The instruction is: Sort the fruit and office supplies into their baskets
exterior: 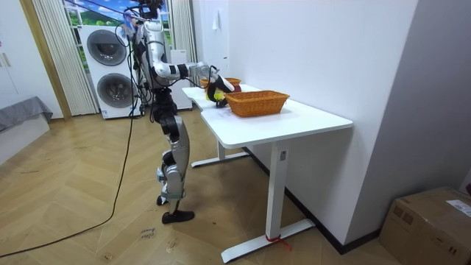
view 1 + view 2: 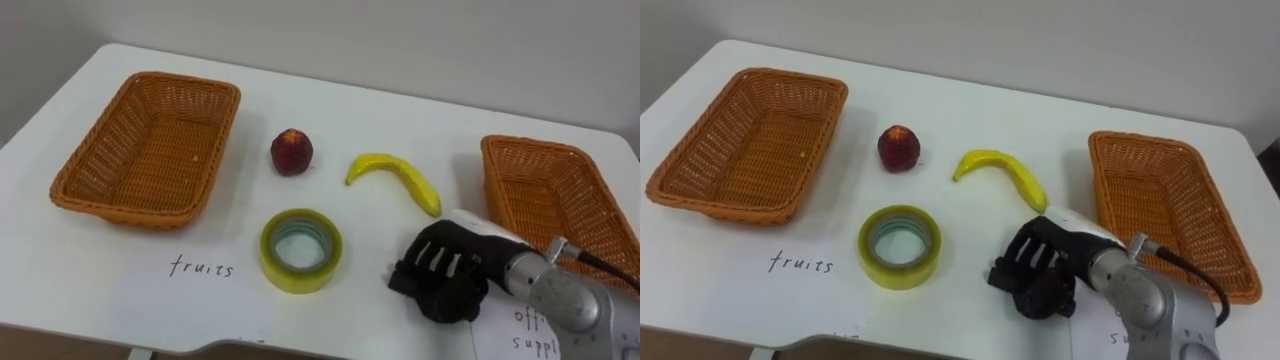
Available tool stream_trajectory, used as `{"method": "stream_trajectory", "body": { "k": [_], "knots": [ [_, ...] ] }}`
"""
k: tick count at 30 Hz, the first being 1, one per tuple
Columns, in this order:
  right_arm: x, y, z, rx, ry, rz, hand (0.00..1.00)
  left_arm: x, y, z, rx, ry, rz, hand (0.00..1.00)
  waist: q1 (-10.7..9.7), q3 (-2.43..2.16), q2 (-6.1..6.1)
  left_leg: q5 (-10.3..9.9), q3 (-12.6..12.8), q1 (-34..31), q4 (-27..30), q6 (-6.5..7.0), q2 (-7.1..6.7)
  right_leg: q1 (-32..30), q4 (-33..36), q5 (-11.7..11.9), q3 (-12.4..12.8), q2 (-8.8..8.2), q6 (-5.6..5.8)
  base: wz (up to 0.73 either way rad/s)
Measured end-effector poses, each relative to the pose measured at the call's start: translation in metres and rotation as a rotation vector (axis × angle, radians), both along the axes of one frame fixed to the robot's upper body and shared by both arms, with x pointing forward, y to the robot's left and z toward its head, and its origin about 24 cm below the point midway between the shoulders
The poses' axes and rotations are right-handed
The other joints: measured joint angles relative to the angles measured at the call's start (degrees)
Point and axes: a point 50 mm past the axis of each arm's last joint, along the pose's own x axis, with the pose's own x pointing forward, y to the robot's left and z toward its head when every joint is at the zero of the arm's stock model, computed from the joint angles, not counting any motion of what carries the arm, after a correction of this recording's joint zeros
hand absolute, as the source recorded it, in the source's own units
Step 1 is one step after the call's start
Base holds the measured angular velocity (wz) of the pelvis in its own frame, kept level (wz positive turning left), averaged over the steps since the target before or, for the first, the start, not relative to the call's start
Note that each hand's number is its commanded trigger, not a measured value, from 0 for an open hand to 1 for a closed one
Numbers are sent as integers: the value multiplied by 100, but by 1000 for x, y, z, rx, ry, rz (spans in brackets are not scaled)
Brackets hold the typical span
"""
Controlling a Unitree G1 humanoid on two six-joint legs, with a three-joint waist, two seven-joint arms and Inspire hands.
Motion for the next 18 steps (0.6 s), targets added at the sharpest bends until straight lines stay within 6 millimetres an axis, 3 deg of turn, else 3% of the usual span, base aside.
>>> {"method": "stream_trajectory", "body": {
  "k": [13,18],
  "knots": [
    [0,5,0,93,-11,0,100,0,1,0,3,-3,4,0,-33,1,-70,2,12,-6,-45,3,7,-35,-3,0,23,-2,1,0],
    [2,5,18,151,-99,3,100,-1,2,1,2,-5,19,0,-34,0,-99,3,16,-6,-59,5,5,-37,-4,0,34,1,2,0]
  ]
}}
